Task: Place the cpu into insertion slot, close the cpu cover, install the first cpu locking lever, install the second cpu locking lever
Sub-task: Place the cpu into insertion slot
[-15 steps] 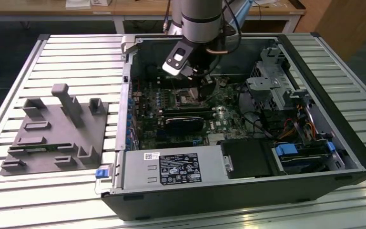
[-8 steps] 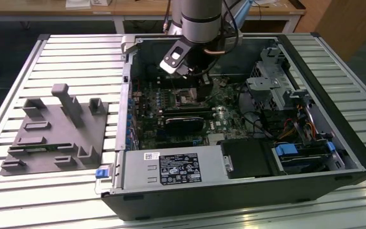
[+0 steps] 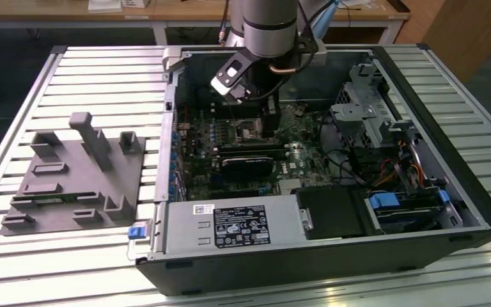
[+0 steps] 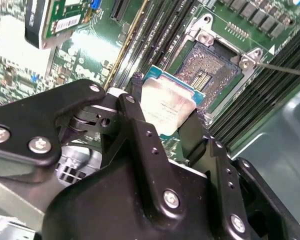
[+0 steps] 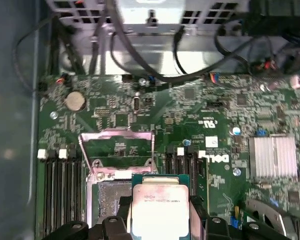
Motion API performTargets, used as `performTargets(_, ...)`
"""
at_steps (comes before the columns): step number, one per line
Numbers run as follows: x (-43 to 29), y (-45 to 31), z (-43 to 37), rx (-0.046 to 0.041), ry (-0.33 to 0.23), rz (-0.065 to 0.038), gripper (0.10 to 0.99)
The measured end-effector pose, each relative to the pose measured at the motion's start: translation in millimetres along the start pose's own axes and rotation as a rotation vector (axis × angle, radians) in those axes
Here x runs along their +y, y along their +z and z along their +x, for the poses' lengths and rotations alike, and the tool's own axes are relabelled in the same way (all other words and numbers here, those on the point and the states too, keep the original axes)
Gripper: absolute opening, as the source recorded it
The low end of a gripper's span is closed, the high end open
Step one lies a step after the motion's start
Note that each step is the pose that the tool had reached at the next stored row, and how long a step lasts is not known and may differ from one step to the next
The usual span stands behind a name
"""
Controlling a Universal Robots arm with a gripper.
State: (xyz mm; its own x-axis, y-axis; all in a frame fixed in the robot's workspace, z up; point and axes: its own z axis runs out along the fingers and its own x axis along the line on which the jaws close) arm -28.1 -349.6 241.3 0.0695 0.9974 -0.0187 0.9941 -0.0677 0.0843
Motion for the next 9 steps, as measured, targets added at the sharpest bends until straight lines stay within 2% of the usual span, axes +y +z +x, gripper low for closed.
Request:
performTargets(4,0.0,0.2,0.0,-0.0059,0.062,0.001,0.541)
performTargets(9,-0.2,1.6,0.5,-0.0042,0.042,0.001,0.541)
